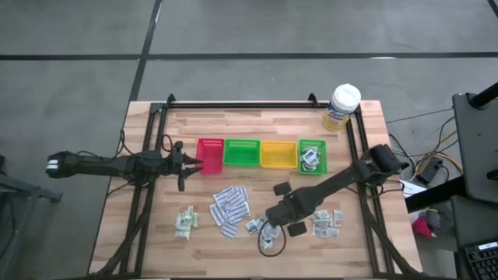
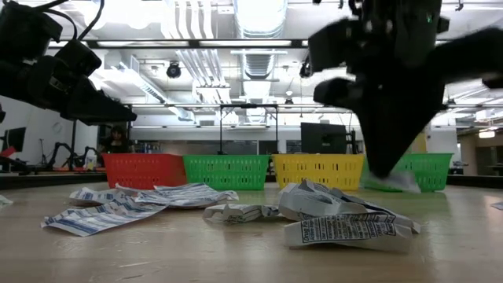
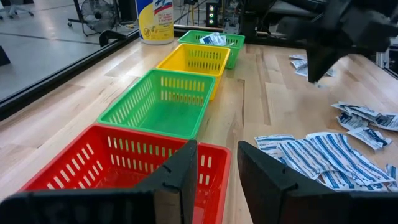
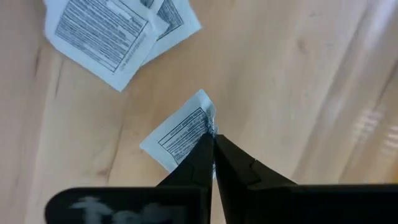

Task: Pick & Place First Aid Supplies
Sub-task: Put the blue alcohol pad into the right green bin

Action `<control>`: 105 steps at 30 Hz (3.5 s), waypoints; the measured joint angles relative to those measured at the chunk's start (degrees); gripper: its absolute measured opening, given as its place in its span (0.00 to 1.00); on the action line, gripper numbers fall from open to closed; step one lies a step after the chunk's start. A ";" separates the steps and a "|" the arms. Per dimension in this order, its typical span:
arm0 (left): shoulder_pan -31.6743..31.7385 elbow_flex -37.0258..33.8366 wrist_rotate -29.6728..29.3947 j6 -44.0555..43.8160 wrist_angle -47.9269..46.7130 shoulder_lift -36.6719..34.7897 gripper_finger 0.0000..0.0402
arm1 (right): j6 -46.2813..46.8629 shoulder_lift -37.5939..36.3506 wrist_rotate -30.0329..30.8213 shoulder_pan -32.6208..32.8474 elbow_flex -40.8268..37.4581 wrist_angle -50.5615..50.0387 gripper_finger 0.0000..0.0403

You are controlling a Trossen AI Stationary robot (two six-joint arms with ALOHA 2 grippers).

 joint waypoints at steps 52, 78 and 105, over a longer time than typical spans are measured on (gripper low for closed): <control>0.00 0.00 0.00 0.01 0.02 0.00 0.28 | 42.14 -28.43 30.64 -14.41 -2.13 -34.26 0.02; 0.00 0.00 0.00 0.00 0.02 0.00 0.28 | 35.72 -32.63 17.77 -21.27 -23.18 -11.58 0.02; 0.00 0.00 0.00 0.01 0.02 0.00 0.28 | 33.64 -35.00 8.79 -32.46 -31.36 -3.40 0.02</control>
